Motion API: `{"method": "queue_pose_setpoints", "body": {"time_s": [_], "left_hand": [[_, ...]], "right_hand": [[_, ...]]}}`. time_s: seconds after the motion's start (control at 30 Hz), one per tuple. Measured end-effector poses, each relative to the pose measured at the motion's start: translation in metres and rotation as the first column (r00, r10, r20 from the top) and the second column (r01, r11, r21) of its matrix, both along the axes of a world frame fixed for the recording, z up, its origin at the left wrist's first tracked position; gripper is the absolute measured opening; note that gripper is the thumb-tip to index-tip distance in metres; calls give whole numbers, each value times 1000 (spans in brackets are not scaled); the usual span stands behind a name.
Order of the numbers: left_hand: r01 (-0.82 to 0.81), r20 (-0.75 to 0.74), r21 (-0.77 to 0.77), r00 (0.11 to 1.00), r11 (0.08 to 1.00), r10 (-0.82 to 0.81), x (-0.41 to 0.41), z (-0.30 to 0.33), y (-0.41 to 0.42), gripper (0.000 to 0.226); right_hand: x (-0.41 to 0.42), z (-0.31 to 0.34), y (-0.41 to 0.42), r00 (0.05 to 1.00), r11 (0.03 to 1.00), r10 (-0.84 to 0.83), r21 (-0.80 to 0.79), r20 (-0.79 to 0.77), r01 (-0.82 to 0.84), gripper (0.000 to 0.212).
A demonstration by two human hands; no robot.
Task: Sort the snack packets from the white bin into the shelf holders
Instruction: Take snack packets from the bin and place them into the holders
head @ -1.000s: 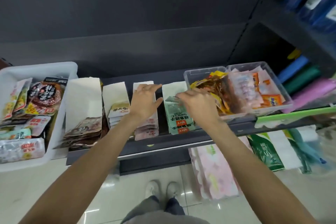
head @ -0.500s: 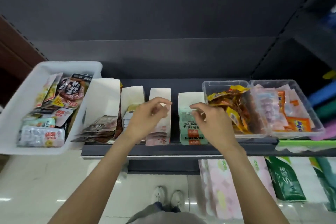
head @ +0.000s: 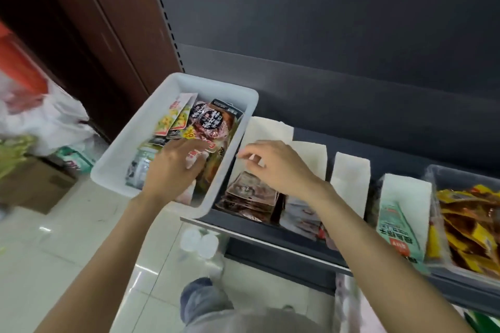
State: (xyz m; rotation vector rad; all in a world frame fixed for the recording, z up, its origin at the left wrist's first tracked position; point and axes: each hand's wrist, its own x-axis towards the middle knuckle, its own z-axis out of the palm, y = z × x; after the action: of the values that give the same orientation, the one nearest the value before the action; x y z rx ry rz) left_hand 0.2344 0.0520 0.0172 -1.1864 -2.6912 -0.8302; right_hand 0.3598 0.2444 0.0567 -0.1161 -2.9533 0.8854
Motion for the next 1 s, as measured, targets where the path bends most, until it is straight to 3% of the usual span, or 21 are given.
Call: {"method": "queue_pose_setpoints", "body": {"time_s": [0.1, 0.2, 0.37, 0.47, 0.57, 0.63, 0.77, 0.9, 1.0], "left_hand": [[-71, 100, -142, 991, 987, 85, -79, -24, -9, 35], [-43, 137, -261, 987, 965, 81, -129, -35, 3, 45], [44, 139, -414, 990, 909, 16, -167, -40, 18, 53], [91, 169, -464, 986, 881, -12, -170, -43, 26, 63], [149, 213, -485, 976, 862, -49, -163, -48, 30, 66], [164, 267, -381, 962, 910, -61, -164, -48, 30, 61], [54, 555, 94, 826, 994, -97, -172, -27, 20, 32], [30, 598, 387, 752, 922, -276, -185, 11, 4, 6], [158, 520, 545, 706, 823, -480, -184, 49, -3, 13]], "right_hand": [[-67, -8, -19, 999, 997, 24, 77, 22, -26, 25], [-124, -23, -27, 997, 983, -38, 184, 63, 26, 33], [-197, -49, -34, 923, 938, -237, 319, 304, 135, 72], [-218, -59, -32, 825, 946, -304, 256, 477, 200, 86], [-226, -70, -30, 780, 931, -363, 163, 510, 327, 82], [-226, -67, -33, 770, 918, -390, 149, 505, 367, 76], [-219, -45, -44, 834, 902, -412, 38, 367, 429, 68], [-198, -11, -56, 906, 906, -423, 16, 35, 422, 68], [-181, 14, -68, 884, 893, -451, -75, -126, 445, 44]]}}
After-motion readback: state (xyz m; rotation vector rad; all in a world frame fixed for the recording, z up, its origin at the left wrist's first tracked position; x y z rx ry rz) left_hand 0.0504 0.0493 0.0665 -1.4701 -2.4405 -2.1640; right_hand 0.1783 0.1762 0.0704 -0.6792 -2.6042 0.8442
